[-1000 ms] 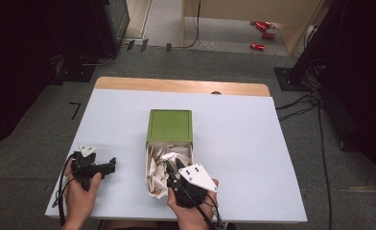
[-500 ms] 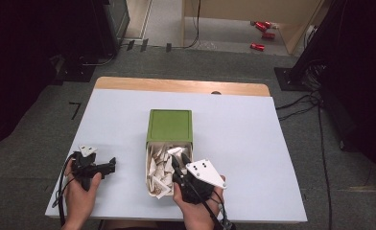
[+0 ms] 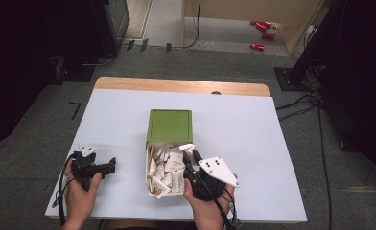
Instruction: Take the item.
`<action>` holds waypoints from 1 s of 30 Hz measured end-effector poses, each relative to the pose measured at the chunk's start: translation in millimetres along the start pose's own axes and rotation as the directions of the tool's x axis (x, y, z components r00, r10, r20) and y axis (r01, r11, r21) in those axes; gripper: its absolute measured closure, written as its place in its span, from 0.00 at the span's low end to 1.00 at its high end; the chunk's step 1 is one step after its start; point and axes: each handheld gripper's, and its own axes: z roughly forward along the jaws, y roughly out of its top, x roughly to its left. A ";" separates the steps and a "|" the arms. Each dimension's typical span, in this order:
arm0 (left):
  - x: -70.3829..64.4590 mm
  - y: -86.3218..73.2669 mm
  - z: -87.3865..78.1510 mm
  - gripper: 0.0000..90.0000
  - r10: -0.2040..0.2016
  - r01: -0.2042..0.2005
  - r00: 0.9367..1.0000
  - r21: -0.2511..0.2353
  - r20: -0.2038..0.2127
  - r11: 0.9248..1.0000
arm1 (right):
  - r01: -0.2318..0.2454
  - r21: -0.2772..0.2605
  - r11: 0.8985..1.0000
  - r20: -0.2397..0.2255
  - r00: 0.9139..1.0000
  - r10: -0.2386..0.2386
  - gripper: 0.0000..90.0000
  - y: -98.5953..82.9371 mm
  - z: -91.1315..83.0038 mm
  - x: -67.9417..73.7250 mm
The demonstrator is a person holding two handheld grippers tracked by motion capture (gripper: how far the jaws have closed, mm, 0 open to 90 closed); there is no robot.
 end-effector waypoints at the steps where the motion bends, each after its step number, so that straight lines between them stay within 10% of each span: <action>1: 0.0 0.0 0.0 0.00 0.000 0.000 1.000 0.000 0.000 1.000 | 0.001 -0.002 1.000 0.002 1.000 -0.001 0.79 0.4 -0.5 -1.7; 30: 0.0 0.0 0.0 0.00 0.000 0.000 1.000 0.000 0.000 1.000 | -0.052 0.021 0.998 0.124 0.991 0.049 0.79 -9.8 0.0 -50.5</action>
